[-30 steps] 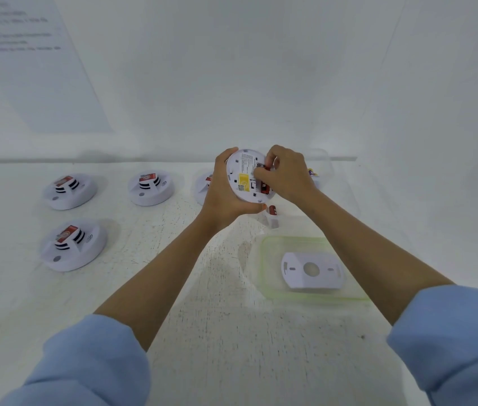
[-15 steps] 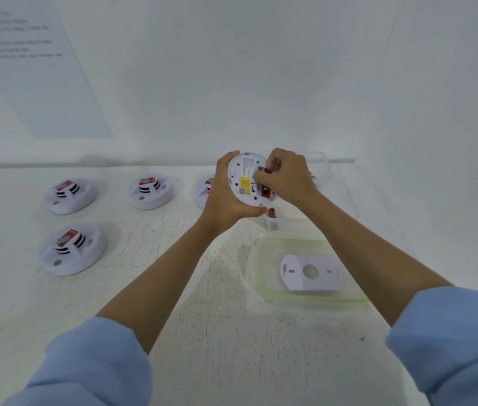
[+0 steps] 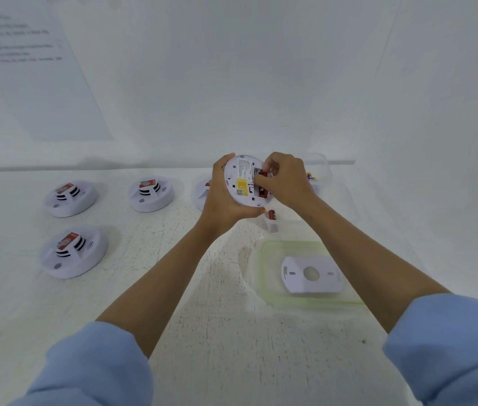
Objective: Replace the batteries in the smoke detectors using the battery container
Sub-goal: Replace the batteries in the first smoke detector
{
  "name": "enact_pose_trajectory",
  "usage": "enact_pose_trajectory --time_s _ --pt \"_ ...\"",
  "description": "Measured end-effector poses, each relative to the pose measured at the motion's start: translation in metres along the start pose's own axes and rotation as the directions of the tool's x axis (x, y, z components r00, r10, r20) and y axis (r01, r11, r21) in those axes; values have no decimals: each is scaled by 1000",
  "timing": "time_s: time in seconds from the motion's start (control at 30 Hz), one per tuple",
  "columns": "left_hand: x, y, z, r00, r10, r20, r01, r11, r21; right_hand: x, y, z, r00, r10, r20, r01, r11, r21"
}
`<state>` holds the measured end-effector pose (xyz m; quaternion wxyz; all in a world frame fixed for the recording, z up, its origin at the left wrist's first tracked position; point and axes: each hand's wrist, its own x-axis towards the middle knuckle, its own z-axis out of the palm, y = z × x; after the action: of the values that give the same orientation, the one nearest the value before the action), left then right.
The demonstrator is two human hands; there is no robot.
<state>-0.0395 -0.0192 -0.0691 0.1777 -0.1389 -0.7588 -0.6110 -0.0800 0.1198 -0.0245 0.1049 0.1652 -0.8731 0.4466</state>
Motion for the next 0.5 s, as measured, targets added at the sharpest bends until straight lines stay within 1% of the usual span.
enact_pose_trajectory --time_s 0.3,0.5 --pt "1 -4 -1 1000 4 11 -5 1000 22 1 -4 -3 999 12 32 -11 1000 -12" --pt "3 -3 -1 999 19 26 -20 999 26 -1 -2 -3 1000 16 -9 -15 999 29"
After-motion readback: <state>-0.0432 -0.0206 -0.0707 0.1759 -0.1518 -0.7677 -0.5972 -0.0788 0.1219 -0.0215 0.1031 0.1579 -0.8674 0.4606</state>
